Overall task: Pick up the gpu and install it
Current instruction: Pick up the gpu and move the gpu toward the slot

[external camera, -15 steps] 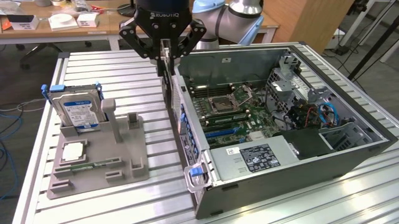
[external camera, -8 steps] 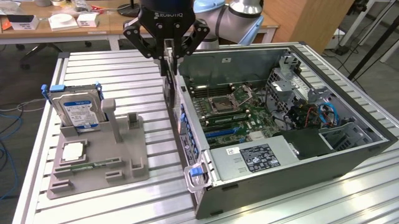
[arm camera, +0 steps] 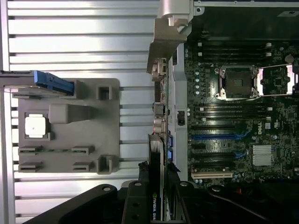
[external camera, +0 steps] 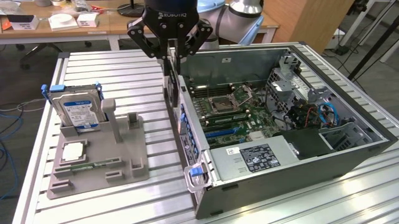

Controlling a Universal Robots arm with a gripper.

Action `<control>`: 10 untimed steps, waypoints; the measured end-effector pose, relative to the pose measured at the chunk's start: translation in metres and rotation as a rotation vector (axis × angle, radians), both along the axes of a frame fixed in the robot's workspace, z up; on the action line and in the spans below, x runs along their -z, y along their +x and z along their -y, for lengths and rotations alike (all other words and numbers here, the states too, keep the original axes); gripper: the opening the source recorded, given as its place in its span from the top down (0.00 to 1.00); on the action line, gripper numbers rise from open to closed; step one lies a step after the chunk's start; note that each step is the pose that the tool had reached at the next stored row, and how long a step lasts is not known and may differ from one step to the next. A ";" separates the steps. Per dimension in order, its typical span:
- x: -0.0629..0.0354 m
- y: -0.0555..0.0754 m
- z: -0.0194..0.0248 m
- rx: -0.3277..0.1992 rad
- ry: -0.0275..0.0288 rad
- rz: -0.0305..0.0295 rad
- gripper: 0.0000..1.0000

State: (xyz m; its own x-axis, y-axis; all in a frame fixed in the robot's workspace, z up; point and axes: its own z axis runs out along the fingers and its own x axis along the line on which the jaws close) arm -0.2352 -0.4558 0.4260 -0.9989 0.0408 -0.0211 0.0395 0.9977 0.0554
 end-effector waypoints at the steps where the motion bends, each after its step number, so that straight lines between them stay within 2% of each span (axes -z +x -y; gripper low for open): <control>1: 0.0000 0.001 0.0000 0.000 0.0000 0.0000 0.74; 10: 0.0000 0.009 0.0000 -0.003 0.0013 0.0000 0.74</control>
